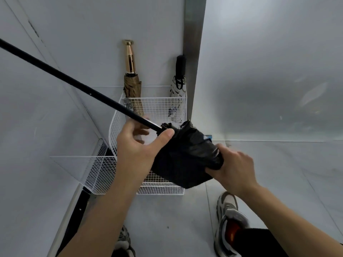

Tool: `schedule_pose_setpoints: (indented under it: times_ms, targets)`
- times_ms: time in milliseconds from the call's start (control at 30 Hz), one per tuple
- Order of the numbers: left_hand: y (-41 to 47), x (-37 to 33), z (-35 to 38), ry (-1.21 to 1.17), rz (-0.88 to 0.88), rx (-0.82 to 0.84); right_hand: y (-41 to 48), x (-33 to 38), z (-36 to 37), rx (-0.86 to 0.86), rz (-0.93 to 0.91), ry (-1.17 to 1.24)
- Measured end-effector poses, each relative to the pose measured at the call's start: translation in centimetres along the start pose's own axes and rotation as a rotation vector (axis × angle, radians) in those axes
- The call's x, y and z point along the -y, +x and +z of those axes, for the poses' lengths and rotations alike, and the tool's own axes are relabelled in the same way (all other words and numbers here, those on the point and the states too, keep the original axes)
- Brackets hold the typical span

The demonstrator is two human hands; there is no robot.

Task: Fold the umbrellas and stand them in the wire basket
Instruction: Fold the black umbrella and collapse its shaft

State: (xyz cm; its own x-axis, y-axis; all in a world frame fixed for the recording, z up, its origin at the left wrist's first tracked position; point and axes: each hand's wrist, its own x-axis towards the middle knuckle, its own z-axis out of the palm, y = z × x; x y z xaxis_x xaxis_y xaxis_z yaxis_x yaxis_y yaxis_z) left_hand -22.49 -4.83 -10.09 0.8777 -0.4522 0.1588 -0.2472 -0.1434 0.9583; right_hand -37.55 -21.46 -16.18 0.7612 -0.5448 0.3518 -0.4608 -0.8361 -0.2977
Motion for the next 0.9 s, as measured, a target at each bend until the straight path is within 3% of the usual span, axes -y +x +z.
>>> schedule_pose_setpoints:
  times_ms: [33, 133, 200, 333, 467, 533, 633, 733, 833, 900]
  targets:
    - [-0.7, -0.4, 0.2, 0.036, 0.015, -0.038, -0.2, -0.3, -0.1, -0.040, 0.011, -0.024]
    - [-2.5, -1.2, 1.8, 0.001, -0.127, 0.178, -0.7, -0.4, 0.1, -0.105, 0.045, -0.050]
    - [-2.6, -1.1, 3.3, -0.096, -0.225, 0.231, -0.8, -0.1, 0.2, -0.130, 0.064, -0.054]
    - [-1.6, -1.1, 5.4, -0.417, -0.371, -0.035, -0.9, 0.8, 0.3, -0.236, -0.019, -0.057]
    - [-1.9, -1.5, 6.3, -0.674, -0.463, -0.168, -1.5, 1.6, 0.7, -0.308, -0.100, -0.043]
    - [-1.9, -1.8, 6.7, -0.765, -0.513, -0.221, -2.1, 1.7, 1.2, -0.234, -0.103, -0.006]
    - [-1.5, -1.8, 7.1, -0.732, -0.527, -0.306, -2.9, 1.7, 0.9, 0.040, -0.006, 0.183]
    - [-1.2, -1.9, 7.1, -0.667, -0.464, -0.348, -2.9, 1.4, -0.4, 0.386, 0.267, 0.764]
    - [-0.9, -1.9, 7.0, -0.643, -0.421, -0.355, -2.4, 0.7, -1.6, 0.463, 0.553, 1.214]
    - [-0.6, -1.5, 6.9, -0.620, -0.395, -0.344, -1.8, 0.4, -2.1, 0.527, 0.665, 1.297]
